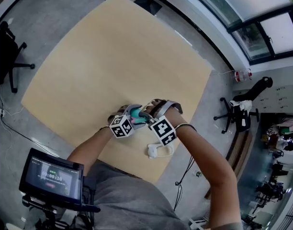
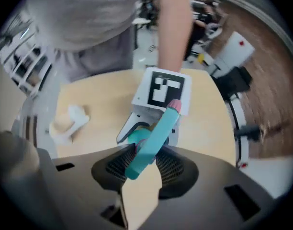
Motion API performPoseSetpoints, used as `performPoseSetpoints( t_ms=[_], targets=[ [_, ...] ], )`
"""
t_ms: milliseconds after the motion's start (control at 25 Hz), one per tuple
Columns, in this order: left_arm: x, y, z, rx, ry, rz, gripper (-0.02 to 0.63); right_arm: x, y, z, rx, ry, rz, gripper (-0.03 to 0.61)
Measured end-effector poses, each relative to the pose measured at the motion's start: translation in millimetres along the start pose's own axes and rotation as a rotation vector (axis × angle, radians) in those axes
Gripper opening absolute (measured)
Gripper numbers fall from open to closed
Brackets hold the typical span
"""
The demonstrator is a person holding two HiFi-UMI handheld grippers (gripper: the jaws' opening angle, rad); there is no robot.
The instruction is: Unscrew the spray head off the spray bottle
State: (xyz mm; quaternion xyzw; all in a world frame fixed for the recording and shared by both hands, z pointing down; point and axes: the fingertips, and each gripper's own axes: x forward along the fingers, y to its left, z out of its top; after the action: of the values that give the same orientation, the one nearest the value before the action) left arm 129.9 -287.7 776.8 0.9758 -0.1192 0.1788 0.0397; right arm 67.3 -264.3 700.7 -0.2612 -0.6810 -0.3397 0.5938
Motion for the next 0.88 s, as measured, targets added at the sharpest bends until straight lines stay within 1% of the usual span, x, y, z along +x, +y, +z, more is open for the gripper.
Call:
performPoseSetpoints(
  t_ms=[40, 80, 120, 200, 280, 360, 480, 560, 640, 720, 800, 880],
  targets=[
    [1, 1, 1, -0.001, 0.005, -0.016, 0.377, -2, 2, -1, -0.122, 0.036, 0.013, 0.135],
    [1, 2, 3, -0.004, 0.007, -0.029, 0.377, -2, 4, -3, -0.21, 0.061, 0.02, 0.135],
    [2, 3, 4, -0.008, 0.008, -0.039, 0.377, -1, 5, -5, -0.26, 0.074, 0.018, 0.135],
    [4, 3, 3, -0.013, 0.005, -0.044, 0.377, 3, 5, -7, -0.279, 0.076, -0.008, 0.136],
    [6, 3, 2, -0.019, 0.001, -0.03, 0.377, 4, 4, -9, -0.259, 0.075, -0.048, 0.137],
    [7, 5, 3, -0.031, -0.005, -0.004, 0.377, -1, 4, -12, -0.23, 0.083, -0.107, 0.137],
    [7, 10, 3, -0.08, -0.022, 0.051, 0.377, -9, 2, -17, -0.149, 0.1, -0.196, 0.137],
    [6, 15, 3, -0.117, -0.034, 0.079, 0.377, -14, 0, -18, -0.06, 0.093, -0.214, 0.137],
    [6, 18, 0, -0.145, -0.033, 0.092, 0.379, -12, 0, -22, 0.028, 0.088, -0.212, 0.147],
    [5, 20, -8, -0.162, -0.024, 0.104, 0.389, -8, -1, -27, 0.098, 0.096, -0.218, 0.214],
    [-1, 21, -12, -0.174, -0.027, 0.114, 0.426, -7, -5, -28, 0.141, 0.105, -0.235, 0.222],
    [-12, 20, -8, -0.175, -0.039, 0.116, 0.44, -12, -8, -24, 0.165, 0.109, -0.255, 0.223]
  ],
)
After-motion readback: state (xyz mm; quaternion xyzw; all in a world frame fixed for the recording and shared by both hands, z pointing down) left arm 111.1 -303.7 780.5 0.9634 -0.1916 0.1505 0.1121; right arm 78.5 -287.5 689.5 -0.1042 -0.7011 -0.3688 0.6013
